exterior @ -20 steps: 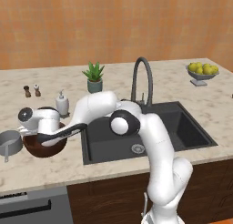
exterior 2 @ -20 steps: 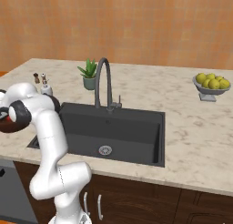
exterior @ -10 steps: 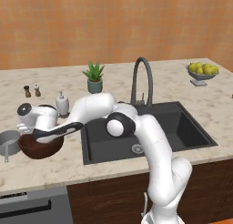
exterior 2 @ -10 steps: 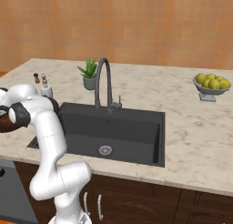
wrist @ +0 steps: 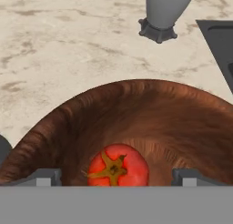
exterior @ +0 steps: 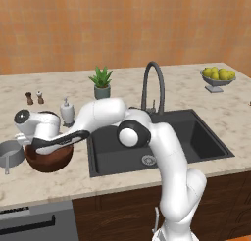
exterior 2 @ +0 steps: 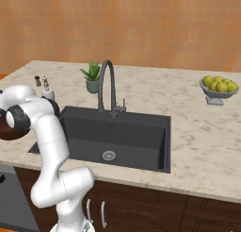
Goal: Pick the tomato from the sink and place it in the bowl. Then pick the bowl and place it in the microwave. Then close the microwave door and press the start button.
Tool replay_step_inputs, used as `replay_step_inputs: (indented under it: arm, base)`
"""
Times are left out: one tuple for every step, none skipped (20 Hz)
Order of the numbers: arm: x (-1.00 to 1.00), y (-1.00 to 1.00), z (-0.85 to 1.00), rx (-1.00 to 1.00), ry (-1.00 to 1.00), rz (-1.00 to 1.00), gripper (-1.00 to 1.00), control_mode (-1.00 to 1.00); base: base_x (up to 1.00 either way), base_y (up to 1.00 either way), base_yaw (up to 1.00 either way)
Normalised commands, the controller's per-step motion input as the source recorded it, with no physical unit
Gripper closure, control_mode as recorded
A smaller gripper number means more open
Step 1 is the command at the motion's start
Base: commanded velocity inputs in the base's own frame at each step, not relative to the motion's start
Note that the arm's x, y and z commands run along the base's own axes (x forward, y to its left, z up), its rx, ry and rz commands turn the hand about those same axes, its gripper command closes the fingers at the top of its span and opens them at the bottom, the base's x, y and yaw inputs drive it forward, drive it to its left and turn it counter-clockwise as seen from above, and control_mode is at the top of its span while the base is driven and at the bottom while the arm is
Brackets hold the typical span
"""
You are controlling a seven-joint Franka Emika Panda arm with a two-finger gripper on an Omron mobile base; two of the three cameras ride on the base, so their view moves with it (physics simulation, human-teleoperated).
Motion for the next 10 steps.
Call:
replay_step_inputs:
  arm:
    - [-0.39,-0.27,0.46,0.08,0.0,-0.01,-1.0,-1.0]
    - [-0.2,-0.31,0.44,0.07,0.0,-0.05,-1.0,-1.0]
    - [-0.15,-0.36,0.38,0.07,0.0,-0.09,-1.0,-1.0]
    - [-0.04,-0.61,0.51,0.14,0.02,-0.09,-1.0,-1.0]
    - [0.0,-0.6,0.53,0.14,0.09,-0.08,-1.0,-1.0]
    - [0.0,-0.61,0.54,0.16,0.11,-0.09,-1.0,-1.0]
    - [0.0,-0.66,0.54,0.15,0.13,-0.07,-1.0,-1.0]
    - [0.0,-0.74,0.49,0.15,0.15,-0.06,-1.0,-1.0]
    - [0.0,-0.79,0.43,0.12,0.17,-0.04,-1.0,-1.0]
    - [0.0,-0.82,0.34,0.11,0.15,-0.03,-1.0,-1.0]
  base:
    - [0.0,0.0,0.0]
    - [0.0,0.0,0.0]
    - [0.0,0.0,0.0]
    - [0.0,0.0,0.0]
    - [0.0,0.0,0.0]
    - [0.0,0.0,0.0]
    - [0.0,0.0,0.0]
    - [0.0,0.0,0.0]
    - [0.0,0.0,0.0]
    - [0.0,0.0,0.0]
